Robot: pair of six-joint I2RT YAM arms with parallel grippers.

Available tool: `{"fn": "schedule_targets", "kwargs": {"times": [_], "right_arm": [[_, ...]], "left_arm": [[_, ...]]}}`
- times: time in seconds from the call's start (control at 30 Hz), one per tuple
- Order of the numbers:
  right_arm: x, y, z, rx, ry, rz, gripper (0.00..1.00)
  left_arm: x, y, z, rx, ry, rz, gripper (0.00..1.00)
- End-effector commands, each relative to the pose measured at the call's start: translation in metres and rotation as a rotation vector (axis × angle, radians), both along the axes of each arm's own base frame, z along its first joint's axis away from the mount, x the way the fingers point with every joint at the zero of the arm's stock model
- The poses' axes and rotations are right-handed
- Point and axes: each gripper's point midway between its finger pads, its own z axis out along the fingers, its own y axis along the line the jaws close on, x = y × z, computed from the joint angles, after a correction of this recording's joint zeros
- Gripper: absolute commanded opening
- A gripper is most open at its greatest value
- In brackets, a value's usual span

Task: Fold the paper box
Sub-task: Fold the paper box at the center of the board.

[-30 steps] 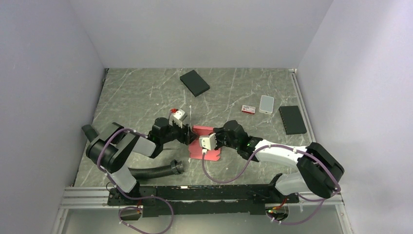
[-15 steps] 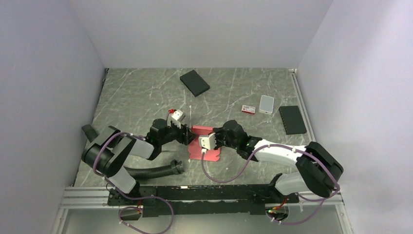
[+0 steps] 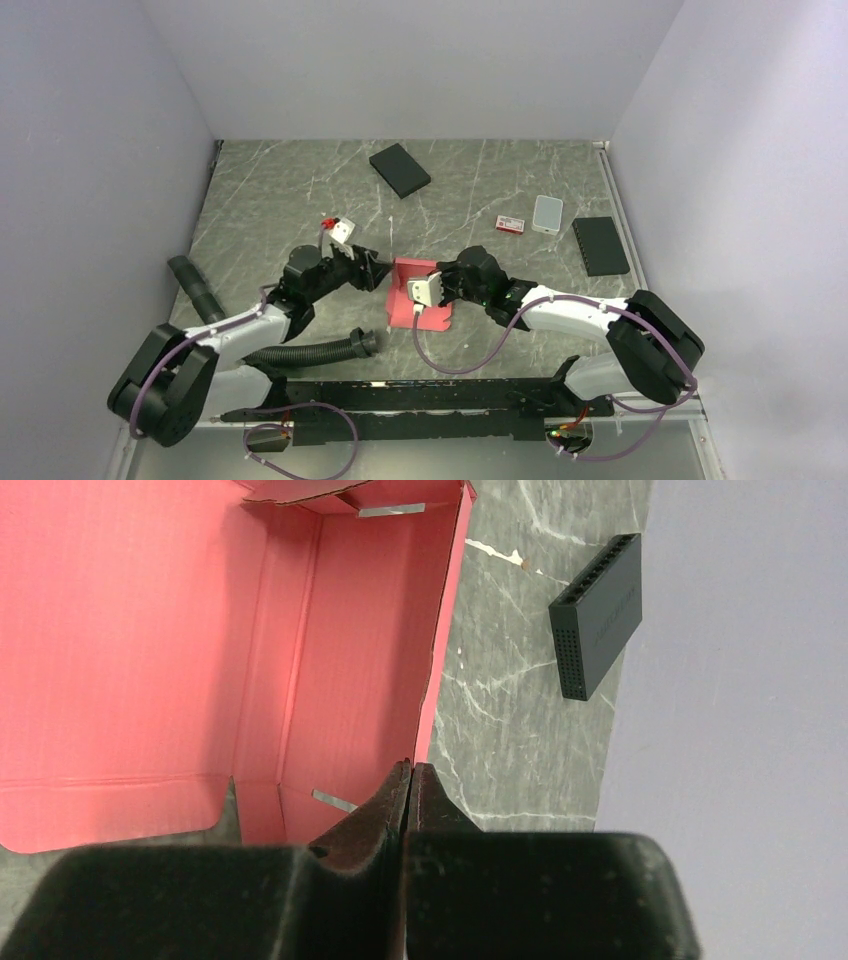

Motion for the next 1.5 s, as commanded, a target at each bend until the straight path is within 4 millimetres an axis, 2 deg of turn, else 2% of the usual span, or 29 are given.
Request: {"fn": "schedule_targets", "kwargs": {"times": [0.0, 0.17, 0.4, 0.67, 0.9, 1.47], "right_arm": [[-0.013, 0.002, -0.017, -0.030, 0.086, 0.027, 0.00], [-0.015, 0.003, -0.017, -0.026, 0.095, 0.034, 0.00], [-0.016, 0.002, -0.019, -0.036, 0.081, 0.044, 0.00], [-0.013, 0.005, -0.022, -0.055, -0.019, 0.029, 0.00], [-0.003, 0.000, -0.020, -0.073, -0.124, -0.022, 0.00], [-0.012, 0.010, -0.027, -0.119, -0.248, 0.016, 0.00]], "left_arm": [[0.002, 0.028, -0.027, 0.091, 0.104, 0.146, 0.57], [0.002, 0.022, -0.052, 0.139, 0.175, 0.110, 0.56], [0.006, 0.007, -0.072, 0.151, 0.186, 0.035, 0.58], [0.011, -0.001, -0.070, 0.126, 0.169, 0.007, 0.58], [0.011, -0.001, -0.070, 0.121, 0.159, 0.008, 0.58], [0.028, -0.001, -0.074, 0.142, 0.124, 0.044, 0.56]]}}
